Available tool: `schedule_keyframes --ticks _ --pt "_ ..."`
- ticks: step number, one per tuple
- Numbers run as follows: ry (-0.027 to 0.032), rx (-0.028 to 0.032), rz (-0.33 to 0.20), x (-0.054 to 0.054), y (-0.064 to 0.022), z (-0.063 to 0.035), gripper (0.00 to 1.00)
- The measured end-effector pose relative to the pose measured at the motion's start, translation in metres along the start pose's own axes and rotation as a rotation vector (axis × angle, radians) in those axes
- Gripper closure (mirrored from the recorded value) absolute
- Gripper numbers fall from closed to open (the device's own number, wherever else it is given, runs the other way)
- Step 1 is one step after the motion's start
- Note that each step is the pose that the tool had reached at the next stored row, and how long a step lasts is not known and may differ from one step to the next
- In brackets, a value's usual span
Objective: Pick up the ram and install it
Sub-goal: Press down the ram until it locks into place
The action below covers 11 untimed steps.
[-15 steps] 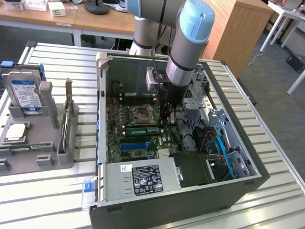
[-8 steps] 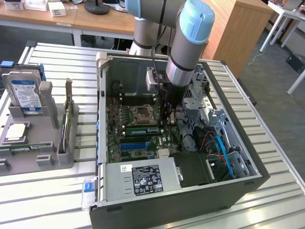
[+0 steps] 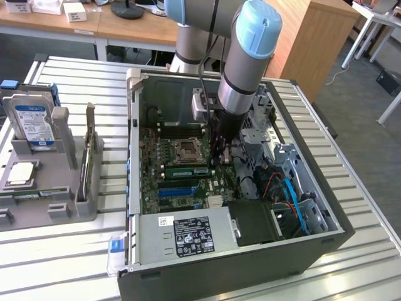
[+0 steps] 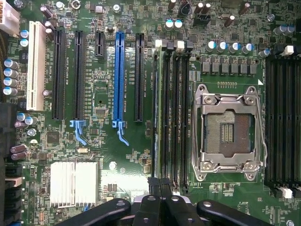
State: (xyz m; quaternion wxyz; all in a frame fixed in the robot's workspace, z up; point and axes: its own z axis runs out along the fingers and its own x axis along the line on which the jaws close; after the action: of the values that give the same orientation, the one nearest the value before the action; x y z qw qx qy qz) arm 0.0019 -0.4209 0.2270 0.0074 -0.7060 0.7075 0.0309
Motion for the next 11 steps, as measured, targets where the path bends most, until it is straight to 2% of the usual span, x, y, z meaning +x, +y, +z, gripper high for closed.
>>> schedule_keyframes --ticks 11 --pt "0.0000 0.0000 0.000 0.0001 0.0000 0.0012 0.89"
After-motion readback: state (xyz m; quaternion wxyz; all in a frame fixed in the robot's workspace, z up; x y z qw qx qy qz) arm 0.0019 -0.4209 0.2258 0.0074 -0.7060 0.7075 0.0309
